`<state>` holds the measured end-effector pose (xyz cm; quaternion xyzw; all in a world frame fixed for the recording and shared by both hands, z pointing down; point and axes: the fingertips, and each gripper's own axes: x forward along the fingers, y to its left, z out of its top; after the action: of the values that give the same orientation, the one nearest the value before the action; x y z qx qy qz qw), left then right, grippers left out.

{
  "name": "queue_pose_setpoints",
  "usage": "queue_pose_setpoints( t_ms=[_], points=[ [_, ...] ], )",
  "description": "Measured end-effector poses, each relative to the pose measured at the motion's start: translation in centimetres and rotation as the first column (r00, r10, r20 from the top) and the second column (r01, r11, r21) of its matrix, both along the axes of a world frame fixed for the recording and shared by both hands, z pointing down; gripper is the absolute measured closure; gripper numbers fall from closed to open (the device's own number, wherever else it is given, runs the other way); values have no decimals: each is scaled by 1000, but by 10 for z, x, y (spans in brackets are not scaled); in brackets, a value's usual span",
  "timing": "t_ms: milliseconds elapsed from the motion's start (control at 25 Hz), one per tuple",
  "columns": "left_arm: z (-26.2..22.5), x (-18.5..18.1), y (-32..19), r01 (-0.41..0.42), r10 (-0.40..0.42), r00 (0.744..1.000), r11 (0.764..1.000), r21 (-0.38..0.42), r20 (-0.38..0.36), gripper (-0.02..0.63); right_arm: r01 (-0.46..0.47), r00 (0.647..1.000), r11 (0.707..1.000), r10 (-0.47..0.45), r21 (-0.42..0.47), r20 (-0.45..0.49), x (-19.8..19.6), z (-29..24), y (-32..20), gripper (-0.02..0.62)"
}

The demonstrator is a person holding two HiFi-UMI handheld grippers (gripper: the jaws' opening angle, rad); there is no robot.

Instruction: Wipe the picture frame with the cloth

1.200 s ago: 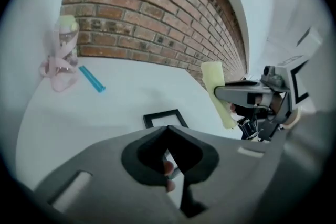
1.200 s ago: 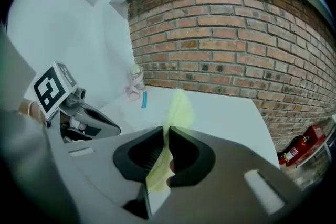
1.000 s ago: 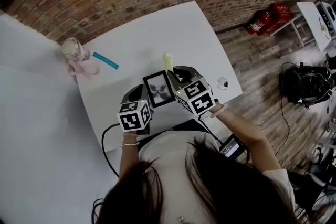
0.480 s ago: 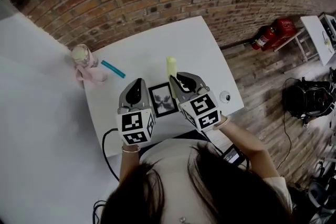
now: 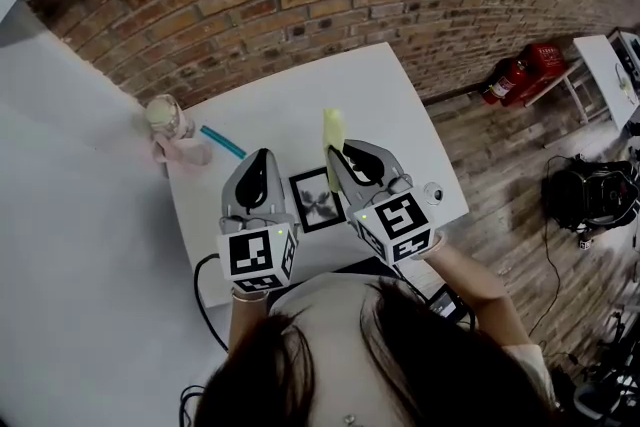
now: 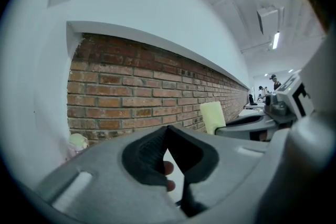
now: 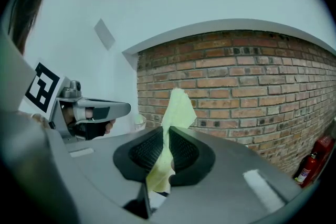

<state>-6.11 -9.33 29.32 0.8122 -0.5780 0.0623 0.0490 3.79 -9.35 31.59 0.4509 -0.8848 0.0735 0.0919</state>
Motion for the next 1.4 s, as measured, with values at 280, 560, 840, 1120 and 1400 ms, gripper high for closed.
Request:
queue_pose_setpoints(
  t_ms=[280, 560, 840, 1120, 1400],
  points=[
    [-17, -2, -1, -6, 6, 1000, 999, 44, -2, 606, -32, 999, 998, 30, 49, 27, 4, -19, -1, 555],
    [-27, -3, -3, -6, 7, 1000, 998, 70, -15, 606, -50, 998, 994, 45, 101, 49, 5, -39, -4, 557],
    [-36, -2, -4, -9, 11, 1000, 996, 85, -18, 606, -49, 997, 991, 42, 124, 58, 5, -50, -4, 557],
    [-38, -3, -4, -4, 5, 1000, 996, 84, -20, 606, -36, 998, 993, 30, 117, 51, 4, -49, -4, 558],
    [-35, 0, -4, -6, 7, 1000, 997, 74, -19, 606, -41, 998, 994, 35, 106, 55, 7, -48, -5, 558]
  ],
)
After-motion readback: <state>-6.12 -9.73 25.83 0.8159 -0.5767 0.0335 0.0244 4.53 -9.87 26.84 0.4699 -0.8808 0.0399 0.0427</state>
